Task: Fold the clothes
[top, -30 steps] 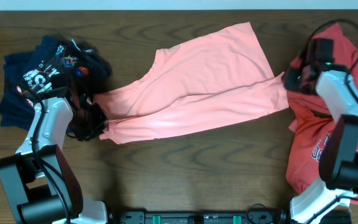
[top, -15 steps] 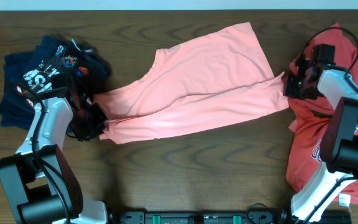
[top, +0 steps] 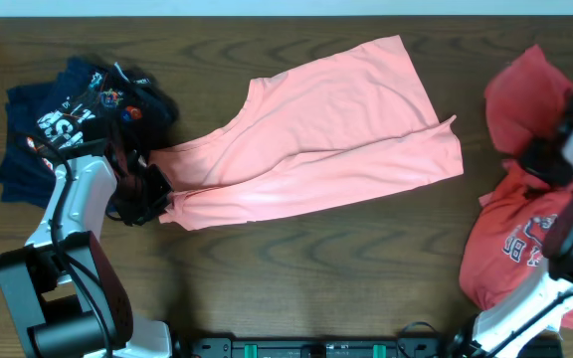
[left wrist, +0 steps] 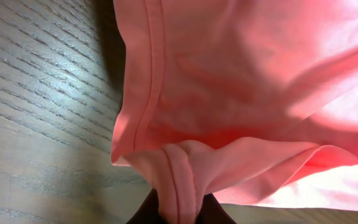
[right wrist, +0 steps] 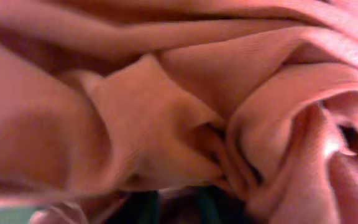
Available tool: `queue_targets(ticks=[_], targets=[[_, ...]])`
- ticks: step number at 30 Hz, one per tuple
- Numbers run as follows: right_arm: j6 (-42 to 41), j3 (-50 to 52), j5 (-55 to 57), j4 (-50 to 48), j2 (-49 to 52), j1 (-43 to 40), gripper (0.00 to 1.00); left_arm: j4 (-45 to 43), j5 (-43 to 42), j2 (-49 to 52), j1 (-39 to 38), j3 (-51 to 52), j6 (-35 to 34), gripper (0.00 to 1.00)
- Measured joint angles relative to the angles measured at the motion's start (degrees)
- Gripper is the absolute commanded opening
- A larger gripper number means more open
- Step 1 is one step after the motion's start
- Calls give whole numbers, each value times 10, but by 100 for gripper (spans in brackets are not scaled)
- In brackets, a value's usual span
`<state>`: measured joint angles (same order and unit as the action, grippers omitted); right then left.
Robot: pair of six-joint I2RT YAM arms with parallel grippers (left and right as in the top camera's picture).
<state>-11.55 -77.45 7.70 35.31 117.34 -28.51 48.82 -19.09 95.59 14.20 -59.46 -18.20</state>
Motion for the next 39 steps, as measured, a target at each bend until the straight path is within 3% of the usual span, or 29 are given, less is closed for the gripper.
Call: queue_targets(ticks=[5, 6, 11, 16, 23, 25, 27, 28, 29, 30, 39], targets=[[19, -4, -114, 5, -15, -23, 43, 0, 0, 0, 0, 0, 0, 11], [29, -4, -138, 7, -26, -18, 49, 0, 0, 0, 0, 0, 0, 11], [92, -10, -221, 45, -102, 41, 55, -1, 0, 0, 0, 0, 0, 11], [128, -13, -239, 63, -106, 106, 56, -2, 0, 0, 0, 0, 0, 11], [141, 10, -238, 60, -32, 141, 56, -2, 0, 0, 0, 0, 0, 11], [146, 11, -238, 60, -11, 148, 53, -2, 0, 0, 0, 0, 0, 11], [149, 9, -237, 54, -11, 153, 43, -2, 0, 0, 0, 0, 0, 11], [152, 9, -237, 55, -7, 156, 29, -2, 0, 0, 0, 0, 0, 12], [153, 8, -238, 56, -7, 157, 9, -2, 0, 0, 0, 0, 0, 11], [153, 8, -237, 61, -5, 158, 1, -2, 0, 0, 0, 0, 0, 11], [104, 3, -156, 187, -7, 150, 1, 11, 0, 0, 0, 0, 1, 10]])
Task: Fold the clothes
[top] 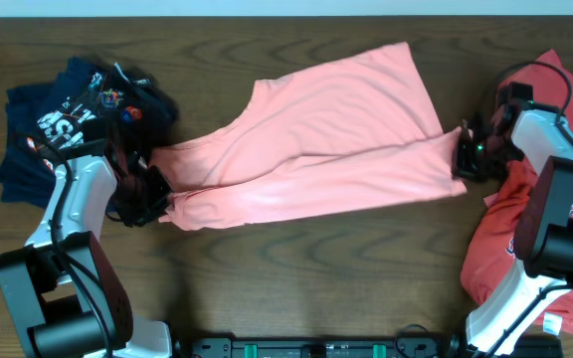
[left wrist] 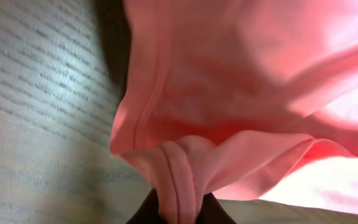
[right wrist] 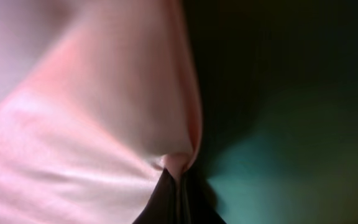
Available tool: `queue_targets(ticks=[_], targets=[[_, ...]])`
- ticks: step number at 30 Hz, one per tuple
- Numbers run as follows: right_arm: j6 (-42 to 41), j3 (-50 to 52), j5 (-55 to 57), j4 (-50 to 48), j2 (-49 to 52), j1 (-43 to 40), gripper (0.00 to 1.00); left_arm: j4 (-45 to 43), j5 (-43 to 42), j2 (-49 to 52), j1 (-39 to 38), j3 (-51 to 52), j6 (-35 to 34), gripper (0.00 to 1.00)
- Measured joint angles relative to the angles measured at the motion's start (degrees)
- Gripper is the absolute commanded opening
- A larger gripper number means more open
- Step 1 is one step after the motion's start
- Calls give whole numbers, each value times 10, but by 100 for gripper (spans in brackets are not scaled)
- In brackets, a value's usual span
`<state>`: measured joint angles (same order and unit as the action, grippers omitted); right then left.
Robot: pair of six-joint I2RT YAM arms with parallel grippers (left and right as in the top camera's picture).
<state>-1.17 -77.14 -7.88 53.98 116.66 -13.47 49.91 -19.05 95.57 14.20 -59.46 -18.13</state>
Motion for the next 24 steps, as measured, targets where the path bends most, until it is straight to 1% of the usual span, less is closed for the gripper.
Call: queue_targets(ticks=[3, 7, 9, 10, 11, 12, 13, 14, 15, 19, 21, 24], targets=[[-37, 2, 64, 41, -4, -10, 1, 12, 0, 0, 0, 0, 1, 9], [-67, 10, 113, 68, -17, -15, 1, 14, 7, 0, 0, 0, 1, 9], [-76, 12, 122, 72, -31, -13, 6, 12, 12, 0, 0, 0, 1, 9], [-80, 12, 125, 71, -39, -12, 13, 12, 14, 0, 0, 0, 1, 10], [-85, 12, 128, 70, -46, -11, 24, 9, 15, 0, 0, 0, 1, 15], [-89, 12, 135, 69, -53, -10, 28, 5, 16, 0, 0, 0, 3, 25], [-90, 12, 142, 67, -60, -10, 31, 0, 19, 0, 0, 0, 5, 36], [-92, 12, 146, 68, -63, -11, 32, -6, 23, 0, 0, 0, 5, 43], [-91, 12, 151, 68, -65, -11, 32, -9, 27, 0, 0, 0, 3, 47], [-91, 12, 157, 68, -65, -11, 31, -9, 30, 0, 0, -8, 1, 49], [-91, 12, 158, 68, -66, -11, 31, -9, 26, 0, 0, -22, 2, 53], [-91, 12, 158, 68, -75, -11, 31, -9, 7, 0, 0, -53, 1, 54]])
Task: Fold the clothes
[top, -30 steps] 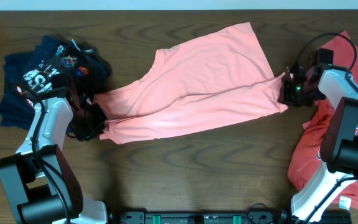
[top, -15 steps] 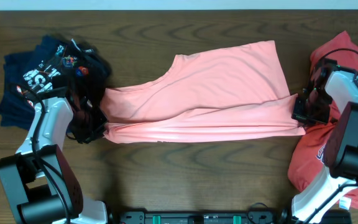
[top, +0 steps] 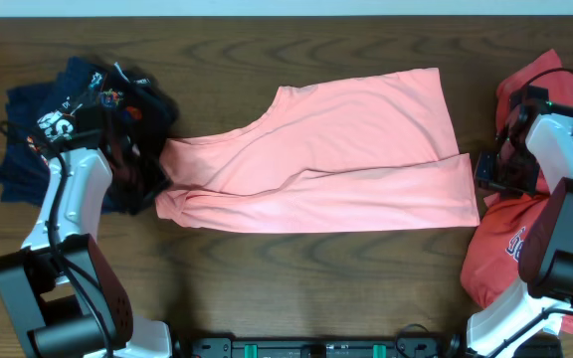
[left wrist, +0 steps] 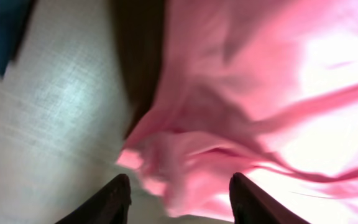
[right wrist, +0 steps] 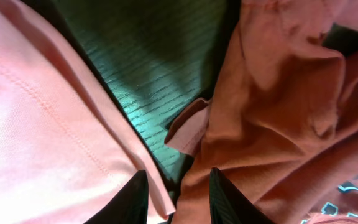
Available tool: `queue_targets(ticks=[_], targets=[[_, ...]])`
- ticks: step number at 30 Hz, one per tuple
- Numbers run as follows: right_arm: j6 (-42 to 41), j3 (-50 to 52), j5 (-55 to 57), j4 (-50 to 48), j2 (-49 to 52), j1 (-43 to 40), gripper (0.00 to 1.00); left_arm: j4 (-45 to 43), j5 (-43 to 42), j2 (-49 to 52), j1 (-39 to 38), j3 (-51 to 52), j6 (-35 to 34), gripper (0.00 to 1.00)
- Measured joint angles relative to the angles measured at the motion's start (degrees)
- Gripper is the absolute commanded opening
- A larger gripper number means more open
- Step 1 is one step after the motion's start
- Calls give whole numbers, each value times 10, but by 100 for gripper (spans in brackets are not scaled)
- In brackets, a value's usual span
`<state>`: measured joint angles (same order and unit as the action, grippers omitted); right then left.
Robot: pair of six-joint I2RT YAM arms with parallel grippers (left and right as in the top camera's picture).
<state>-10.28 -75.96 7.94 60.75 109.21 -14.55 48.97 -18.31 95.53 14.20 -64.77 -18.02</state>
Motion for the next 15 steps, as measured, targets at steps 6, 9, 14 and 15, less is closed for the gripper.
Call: queue_targets(ticks=[6, 9, 14, 15], targets=[[17, -3, -43, -38, -68, 2, 41, -83, -38, -22, -34, -33, 6, 65], [46, -10, -95, -71, -114, 12, 54, -156, -42, -28, -89, -38, 15, 66], [73, -16, -143, -78, -160, 33, 60, -247, -40, 4, -173, -56, 22, 66], [76, -17, -146, -78, -162, 36, 61, -252, -40, 18, -181, -67, 23, 66]])
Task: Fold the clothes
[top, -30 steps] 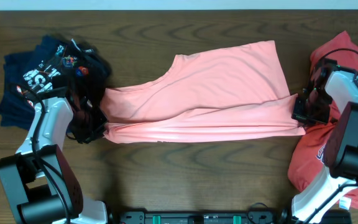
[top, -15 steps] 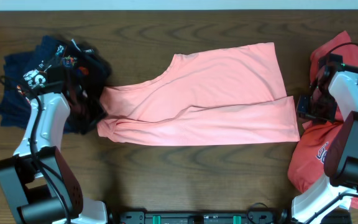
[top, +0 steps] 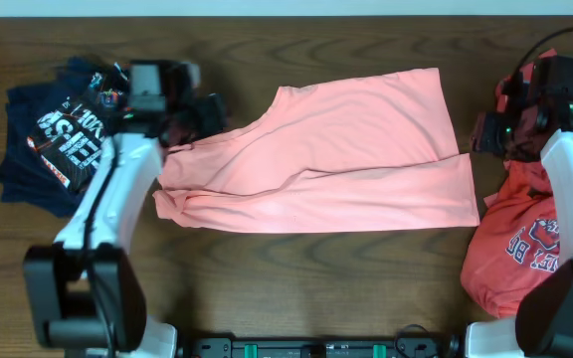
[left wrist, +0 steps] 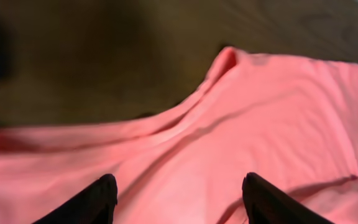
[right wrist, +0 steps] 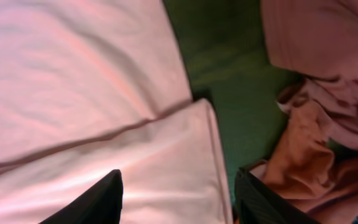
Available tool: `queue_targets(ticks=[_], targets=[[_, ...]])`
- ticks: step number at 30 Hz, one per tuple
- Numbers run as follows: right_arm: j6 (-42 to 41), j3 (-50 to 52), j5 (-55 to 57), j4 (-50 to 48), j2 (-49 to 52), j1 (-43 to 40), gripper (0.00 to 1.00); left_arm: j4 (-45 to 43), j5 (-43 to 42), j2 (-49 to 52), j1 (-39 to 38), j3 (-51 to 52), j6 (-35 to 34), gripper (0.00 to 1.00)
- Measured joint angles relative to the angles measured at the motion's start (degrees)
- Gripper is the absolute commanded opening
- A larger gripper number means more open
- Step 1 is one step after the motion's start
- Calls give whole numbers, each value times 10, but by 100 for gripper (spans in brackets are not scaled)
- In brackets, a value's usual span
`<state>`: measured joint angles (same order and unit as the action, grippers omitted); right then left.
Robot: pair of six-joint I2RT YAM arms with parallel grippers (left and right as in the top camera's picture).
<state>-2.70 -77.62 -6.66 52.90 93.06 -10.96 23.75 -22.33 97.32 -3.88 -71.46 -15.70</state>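
Note:
A salmon-pink garment (top: 326, 159) lies spread flat across the middle of the table, with a crease running along its length. In the left wrist view the pink cloth (left wrist: 241, 106) fills the frame under my left gripper (left wrist: 179, 186), which is open and holds nothing. From overhead my left gripper (top: 202, 114) hovers at the garment's upper-left end. My right gripper (top: 487, 132) hovers off the garment's right edge. It too is open (right wrist: 178, 186), above the lower right corner of the cloth (right wrist: 104, 112).
A navy printed shirt (top: 53, 134) lies bunched at the far left. A red shirt (top: 520, 239) is heaped at the right edge, just beside the pink garment's right side. Dark wooden table (top: 296, 288) shows along the front.
My left gripper has moved from the garment's lower-left edge up to its upper-left end. My right gripper has moved from the lower-right corner towards the back. Both stay open; the garment lies unchanged.
At first my left gripper was shut on the pink garment's left end and my right was in the red heap. Then the right was shut on the garment's right corner. Then the garment lay stretched flat with both grippers open beside it. Now both hover above it.

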Motion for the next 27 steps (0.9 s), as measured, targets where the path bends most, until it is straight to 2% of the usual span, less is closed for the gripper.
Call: queue_targets(ticks=[4, 9, 13, 16, 20, 25, 27], targets=[[10, 0, -10, -12, -1, 17, 67, 2, 2, 90, -25, -74, 24, 66], [23, -1, -17, -84, 3, 52, 86, 10, 2, 196, -52, -176, 52, 67], [24, -29, -23, -111, 40, 73, 87, -6, 2, 252, -69, -230, 61, 67], [19, -57, -26, -116, 85, 76, 95, -38, 2, 278, -79, -245, 66, 68], [17, -67, -27, -123, 125, 76, 95, -84, 2, 305, -92, -248, 68, 67], [17, -69, -28, -127, 131, 81, 89, -123, 2, 346, -113, -249, 68, 67], [17, -70, -28, -128, 131, 83, 84, -137, 2, 363, -118, -249, 69, 58]])
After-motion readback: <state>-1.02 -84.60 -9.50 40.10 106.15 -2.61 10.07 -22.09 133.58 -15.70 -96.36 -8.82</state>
